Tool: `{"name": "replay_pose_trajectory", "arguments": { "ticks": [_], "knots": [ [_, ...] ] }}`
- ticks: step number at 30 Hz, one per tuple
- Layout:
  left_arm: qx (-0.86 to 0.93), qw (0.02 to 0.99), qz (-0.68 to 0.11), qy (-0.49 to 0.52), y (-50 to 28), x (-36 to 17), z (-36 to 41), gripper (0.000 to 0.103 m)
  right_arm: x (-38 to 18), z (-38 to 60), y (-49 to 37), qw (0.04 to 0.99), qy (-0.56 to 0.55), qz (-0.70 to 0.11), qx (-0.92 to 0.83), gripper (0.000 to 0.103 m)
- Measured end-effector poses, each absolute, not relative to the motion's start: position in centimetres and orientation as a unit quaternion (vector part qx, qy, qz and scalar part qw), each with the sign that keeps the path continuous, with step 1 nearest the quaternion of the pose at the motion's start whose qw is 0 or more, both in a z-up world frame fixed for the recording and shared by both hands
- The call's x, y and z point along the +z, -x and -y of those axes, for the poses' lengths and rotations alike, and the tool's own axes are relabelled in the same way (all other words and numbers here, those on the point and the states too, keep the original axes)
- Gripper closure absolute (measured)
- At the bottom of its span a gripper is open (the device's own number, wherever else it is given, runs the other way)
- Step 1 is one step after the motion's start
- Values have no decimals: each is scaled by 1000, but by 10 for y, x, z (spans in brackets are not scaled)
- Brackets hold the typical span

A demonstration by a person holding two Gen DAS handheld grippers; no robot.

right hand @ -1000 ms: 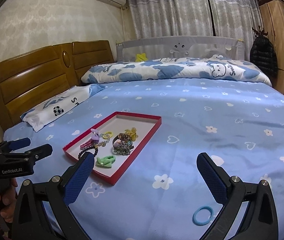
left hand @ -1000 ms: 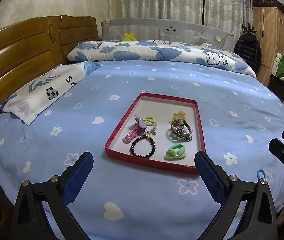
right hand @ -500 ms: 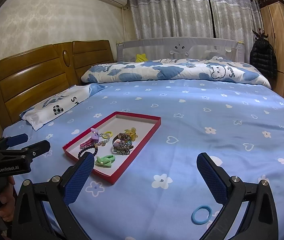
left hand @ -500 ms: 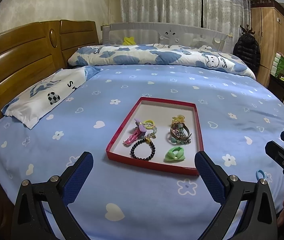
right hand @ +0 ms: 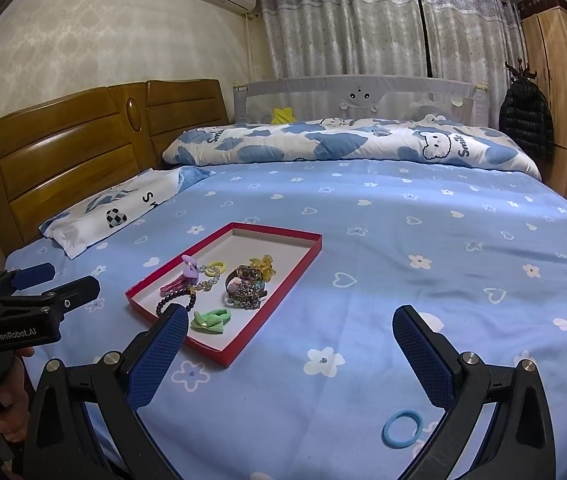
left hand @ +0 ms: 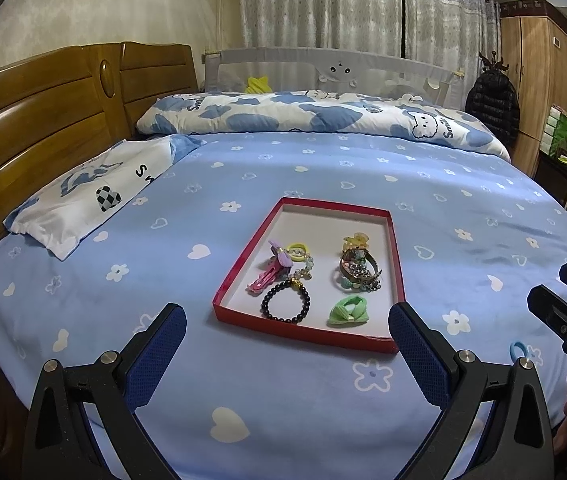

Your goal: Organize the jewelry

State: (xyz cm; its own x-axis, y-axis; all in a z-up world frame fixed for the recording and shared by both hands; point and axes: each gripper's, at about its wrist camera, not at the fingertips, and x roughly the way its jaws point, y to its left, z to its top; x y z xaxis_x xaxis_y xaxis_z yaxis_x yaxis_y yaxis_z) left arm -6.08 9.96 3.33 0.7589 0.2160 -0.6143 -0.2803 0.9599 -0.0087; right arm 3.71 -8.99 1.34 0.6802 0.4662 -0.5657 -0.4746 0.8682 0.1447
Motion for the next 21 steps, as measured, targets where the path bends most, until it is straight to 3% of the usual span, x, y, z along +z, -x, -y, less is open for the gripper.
{"name": "replay_pose_trajectory", "arguments": {
  "ticks": [21],
  "knots": [
    [114,942,-314,43,64,34,-98,1,19,90,-37,917,9,-306,257,0]
  ]
}}
